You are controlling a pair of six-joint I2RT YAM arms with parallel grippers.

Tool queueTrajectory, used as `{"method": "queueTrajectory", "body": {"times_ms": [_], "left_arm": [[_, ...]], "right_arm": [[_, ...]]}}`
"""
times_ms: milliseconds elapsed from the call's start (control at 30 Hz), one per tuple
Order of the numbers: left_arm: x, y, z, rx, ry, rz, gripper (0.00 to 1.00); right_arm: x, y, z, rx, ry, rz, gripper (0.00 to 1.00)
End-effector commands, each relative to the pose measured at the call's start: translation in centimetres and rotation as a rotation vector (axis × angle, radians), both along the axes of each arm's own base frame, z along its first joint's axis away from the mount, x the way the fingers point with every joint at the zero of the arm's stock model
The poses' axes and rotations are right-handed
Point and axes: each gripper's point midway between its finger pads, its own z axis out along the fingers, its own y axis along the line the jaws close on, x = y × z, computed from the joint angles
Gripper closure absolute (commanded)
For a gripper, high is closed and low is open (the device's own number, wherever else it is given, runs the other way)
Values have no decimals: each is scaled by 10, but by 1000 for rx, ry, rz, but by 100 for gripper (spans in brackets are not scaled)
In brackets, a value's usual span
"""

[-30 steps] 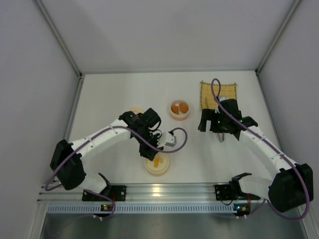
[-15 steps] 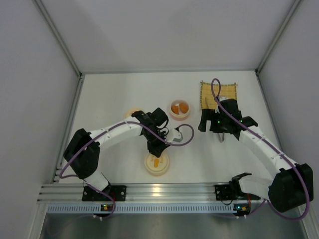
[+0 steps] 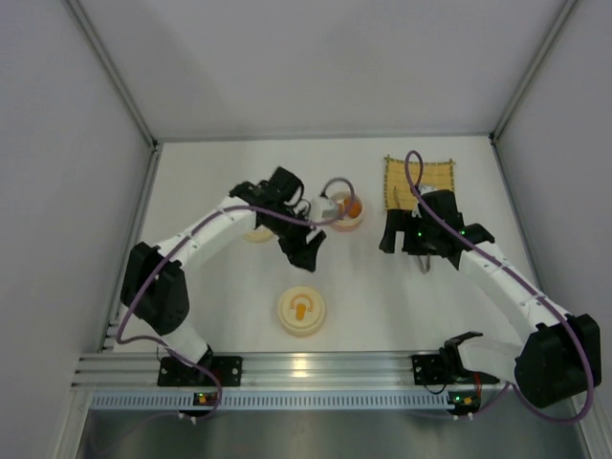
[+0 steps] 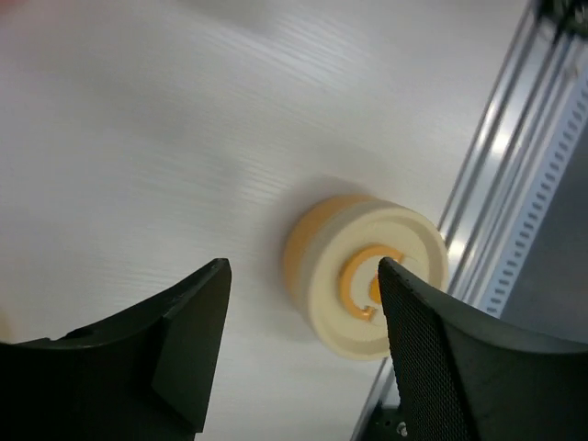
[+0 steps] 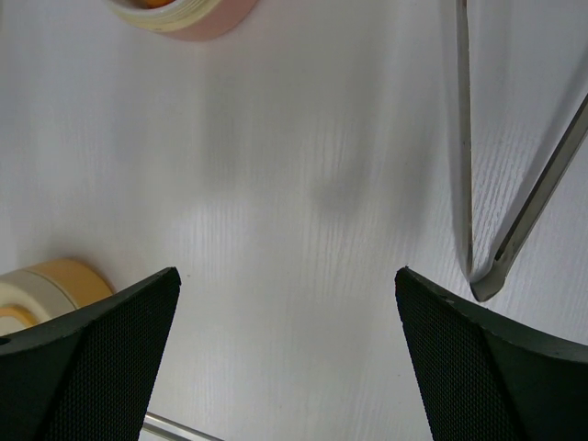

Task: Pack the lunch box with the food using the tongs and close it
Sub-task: Move the packing box to the center of the board, then move the box lid to the center of the board.

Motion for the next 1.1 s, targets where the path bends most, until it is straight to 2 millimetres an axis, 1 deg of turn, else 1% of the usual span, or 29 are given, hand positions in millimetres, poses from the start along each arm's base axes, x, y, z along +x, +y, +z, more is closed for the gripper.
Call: {"method": "queueTrajectory", "body": {"times_ms": [0, 33, 67, 100, 133, 167, 200, 233, 267, 300, 333, 433, 467, 500, 567, 600, 633, 667, 700, 733, 767, 867, 933, 967, 1067], "left_arm": [[71, 27, 74, -165, -52, 254, 29], [96, 51, 75, -142, -78, 344, 29], [121, 68, 71, -89, -131, 413, 29], [137, 84, 66, -61, -153, 467, 29], [160, 111, 63, -45, -180, 547, 29], [178, 125, 52, -22, -175, 588, 30], [193, 141, 45, 7, -183, 629, 30], [203, 153, 40, 23, -182, 654, 31], [222, 175, 28, 44, -165, 698, 32], [228, 180, 24, 39, -158, 675, 32], [230, 187, 5, 64, -109, 669, 32], [237, 187, -4, 67, -124, 598, 33], [239, 188, -13, 76, -117, 596, 34], [247, 189, -17, 80, -135, 604, 35], [254, 197, -32, 124, -148, 616, 37], [262, 198, -34, 124, -179, 619, 39], [266, 200, -37, 133, -191, 627, 41], [268, 200, -45, 133, -179, 632, 43], [268, 199, -50, 136, -168, 631, 46], [269, 199, -57, 141, -152, 632, 48], [268, 200, -60, 144, -145, 629, 50], [261, 204, -77, 177, -122, 621, 57], [258, 205, -81, 186, -128, 620, 60], [250, 207, -89, 198, -110, 618, 62], [244, 209, -93, 210, -111, 627, 64]], "right_arm": [[8, 4, 16, 34, -59, 21, 1], [9, 6, 16, 40, -59, 24, 1], [10, 7, 15, 44, -54, 29, 0], [11, 11, 16, 50, -57, 37, 1], [11, 12, 17, 52, -60, 44, 1], [12, 14, 18, 58, -58, 50, 1], [13, 17, 21, 63, -64, 60, 1], [14, 19, 22, 65, -68, 68, 1], [14, 23, 22, 71, -64, 83, 1], [15, 26, 25, 76, -70, 97, 1], [16, 29, 24, 73, -67, 112, 1], [19, 39, 29, 72, -78, 152, 1], [20, 43, 27, 70, -68, 162, 2], [23, 50, 33, 75, -82, 178, 2], [26, 57, 33, 77, -75, 192, 3], [28, 64, 37, 84, -84, 204, 4], [30, 67, 39, 89, -84, 207, 4], [31, 71, 37, 91, -76, 214, 5], [32, 77, 41, 98, -84, 223, 5], [33, 80, 43, 100, -85, 229, 5], [34, 83, 42, 98, -82, 234, 6], [34, 91, 45, 101, -87, 254, 7], [34, 95, 47, 101, -90, 266, 8], [34, 96, 47, 103, -91, 270, 9], [34, 103, 47, 112, -100, 291, 11]]}}
